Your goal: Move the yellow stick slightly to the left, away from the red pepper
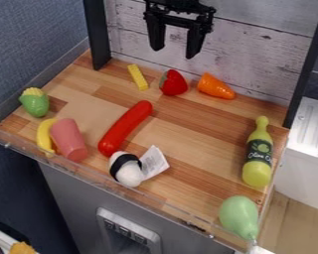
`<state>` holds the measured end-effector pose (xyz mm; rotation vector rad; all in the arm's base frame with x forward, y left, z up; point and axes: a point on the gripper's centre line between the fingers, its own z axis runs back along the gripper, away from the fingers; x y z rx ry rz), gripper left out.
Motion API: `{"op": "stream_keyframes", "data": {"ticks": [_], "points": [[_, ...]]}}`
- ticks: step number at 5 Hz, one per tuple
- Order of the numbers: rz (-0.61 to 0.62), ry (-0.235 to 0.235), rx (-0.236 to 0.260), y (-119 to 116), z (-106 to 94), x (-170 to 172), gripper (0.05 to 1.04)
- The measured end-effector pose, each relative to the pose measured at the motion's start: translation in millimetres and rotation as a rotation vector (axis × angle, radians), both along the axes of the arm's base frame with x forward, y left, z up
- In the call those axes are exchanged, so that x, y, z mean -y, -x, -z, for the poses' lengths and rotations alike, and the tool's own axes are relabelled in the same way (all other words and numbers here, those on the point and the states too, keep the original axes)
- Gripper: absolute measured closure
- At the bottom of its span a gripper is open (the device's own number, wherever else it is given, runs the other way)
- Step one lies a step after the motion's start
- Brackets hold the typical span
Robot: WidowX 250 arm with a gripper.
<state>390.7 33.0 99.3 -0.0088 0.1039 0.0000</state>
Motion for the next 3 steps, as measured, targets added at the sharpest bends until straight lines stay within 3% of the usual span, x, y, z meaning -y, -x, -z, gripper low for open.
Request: {"op": "stream_keyframes", "data": {"ticks": [1, 3], "points": [[0.13, 0.012, -0.005, -1, 4.5, -3, 0.085], [0.526, 0.035, 0.002, -3, 5.7, -17, 0.086]]}}
